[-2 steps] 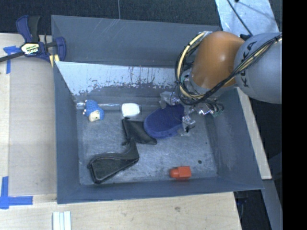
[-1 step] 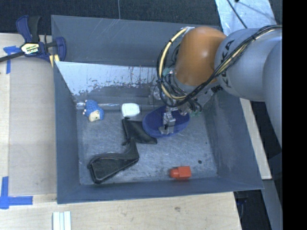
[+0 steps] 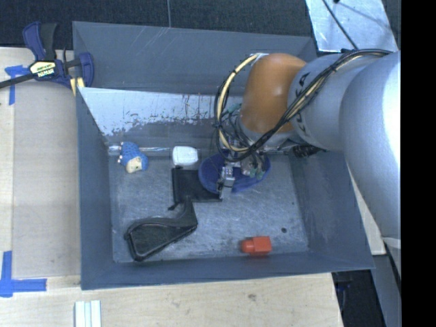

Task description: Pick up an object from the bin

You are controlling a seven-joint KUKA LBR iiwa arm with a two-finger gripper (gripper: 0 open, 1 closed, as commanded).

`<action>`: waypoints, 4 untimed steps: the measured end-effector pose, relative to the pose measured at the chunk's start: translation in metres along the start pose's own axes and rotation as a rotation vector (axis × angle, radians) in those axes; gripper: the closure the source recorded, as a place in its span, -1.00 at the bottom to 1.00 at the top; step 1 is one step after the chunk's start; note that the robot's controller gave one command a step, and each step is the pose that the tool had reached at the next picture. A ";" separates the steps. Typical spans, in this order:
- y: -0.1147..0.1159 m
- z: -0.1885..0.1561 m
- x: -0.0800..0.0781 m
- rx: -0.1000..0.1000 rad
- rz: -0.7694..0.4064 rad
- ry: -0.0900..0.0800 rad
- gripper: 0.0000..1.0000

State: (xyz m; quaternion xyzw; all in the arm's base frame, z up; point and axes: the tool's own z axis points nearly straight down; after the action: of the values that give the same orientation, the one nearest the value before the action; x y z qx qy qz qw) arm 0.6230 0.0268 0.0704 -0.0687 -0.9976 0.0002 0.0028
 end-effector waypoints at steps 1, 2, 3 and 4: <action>0.000 -0.001 0.000 0.000 -0.004 0.000 -1.00; 0.000 -0.004 -0.003 0.000 -0.003 -0.007 1.00; 0.000 -0.057 -0.005 -0.002 -0.006 -0.016 1.00; 0.000 -0.115 -0.007 -0.002 -0.009 -0.016 1.00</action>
Offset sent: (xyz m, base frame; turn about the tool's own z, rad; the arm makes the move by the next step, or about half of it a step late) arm 0.0000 0.0000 0.0000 0.0000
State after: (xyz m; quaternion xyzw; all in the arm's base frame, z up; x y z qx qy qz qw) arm 0.6306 0.0255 0.1858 -0.0644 -0.9979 -0.0004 -0.0054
